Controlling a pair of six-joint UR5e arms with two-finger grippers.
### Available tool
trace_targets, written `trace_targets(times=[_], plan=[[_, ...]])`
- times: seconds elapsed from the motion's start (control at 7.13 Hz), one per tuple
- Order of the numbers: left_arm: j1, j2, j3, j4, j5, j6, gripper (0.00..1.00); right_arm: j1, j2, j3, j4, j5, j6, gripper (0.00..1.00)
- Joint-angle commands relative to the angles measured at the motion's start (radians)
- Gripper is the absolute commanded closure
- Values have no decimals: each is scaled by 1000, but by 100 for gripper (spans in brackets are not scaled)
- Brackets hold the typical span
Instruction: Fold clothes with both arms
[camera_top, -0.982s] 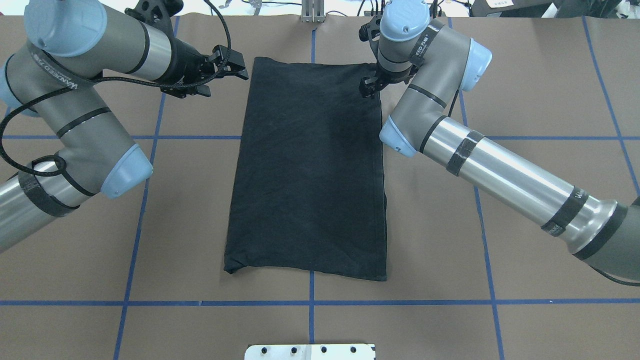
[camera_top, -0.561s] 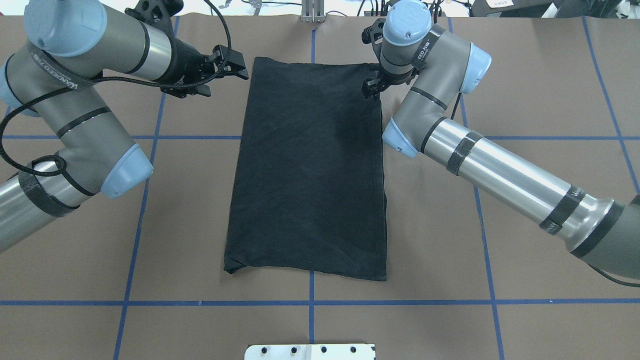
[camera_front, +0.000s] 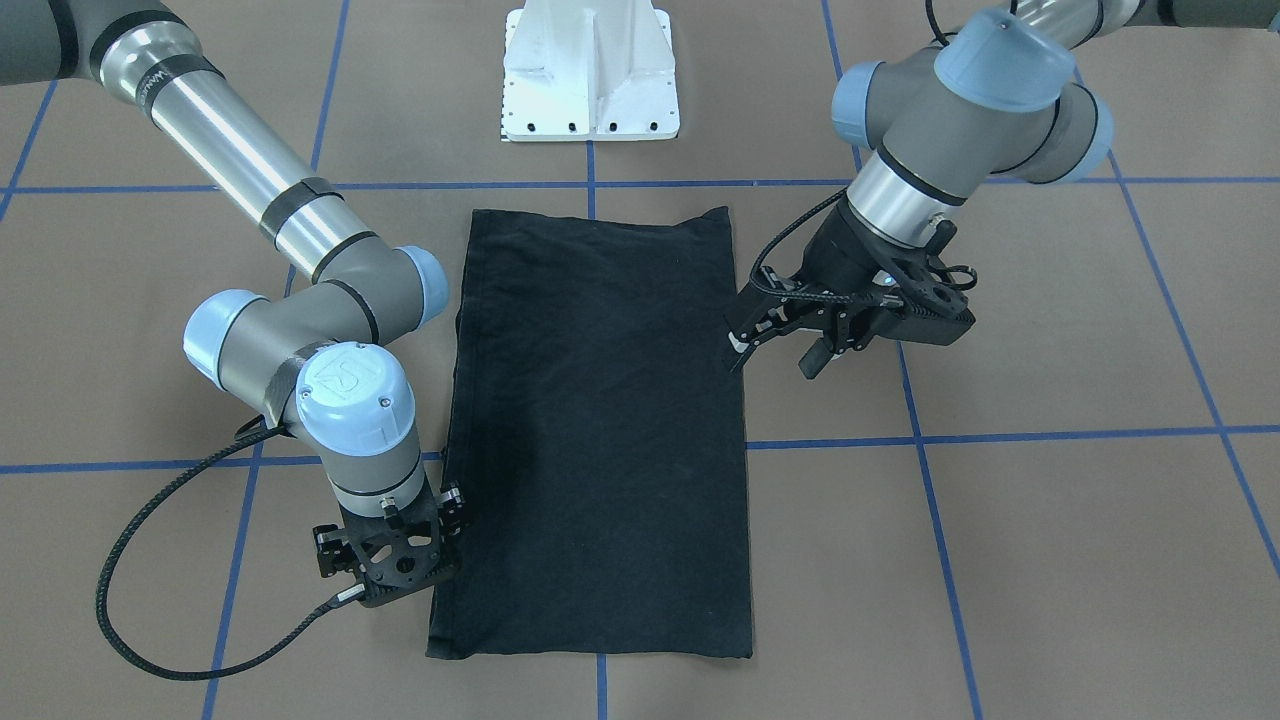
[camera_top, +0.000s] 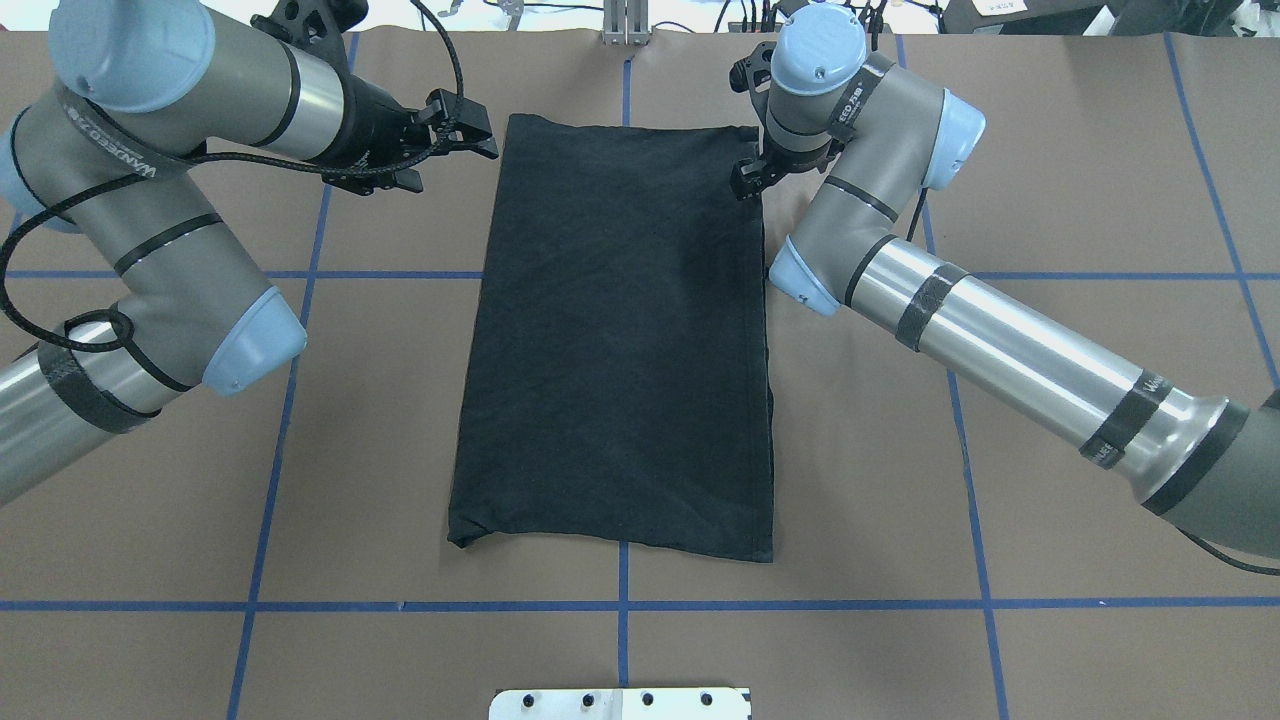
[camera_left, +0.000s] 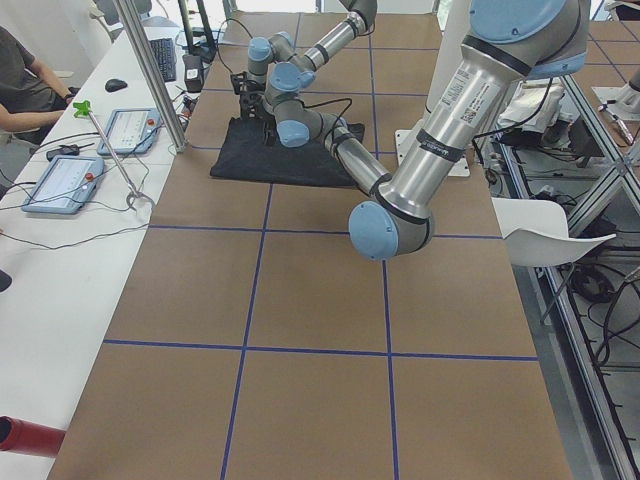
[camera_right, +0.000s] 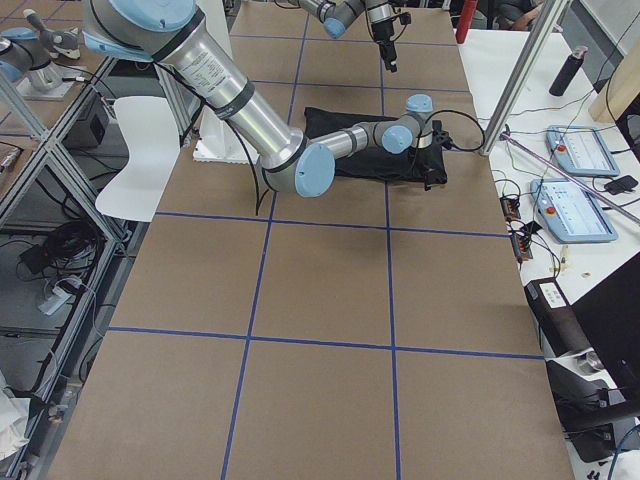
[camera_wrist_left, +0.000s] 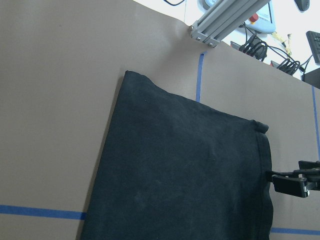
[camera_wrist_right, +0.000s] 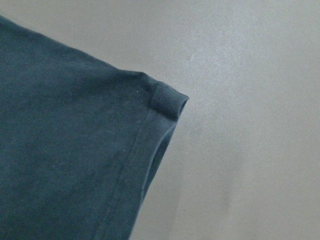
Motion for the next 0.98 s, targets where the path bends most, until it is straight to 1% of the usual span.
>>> trace_targets(times=[0.0,0.14,0.28,0.42,0.56,0.7,0.84], plan=[[-1,2,1,0,0,4,0,15,4,5,0,17,3,0],[-3,5,-1,0,-2,4,0,45,25,32,-21,119,6,0],[-4,14,-19,1,-3,4,0,50,21,102,-99,199,15,0],[-1,37,-43,17,-23,3,0,53,7,197,-204,239,62,0],[-1,71,-103,55,-93,3,0,52,-40,298,-231,281,138,0],[17,141,-184,55,-104,-9,0,32,-115,430,-229,307,268,0],[55,202,-233,54,-103,-12,0,1,-175,544,-224,307,388,0]])
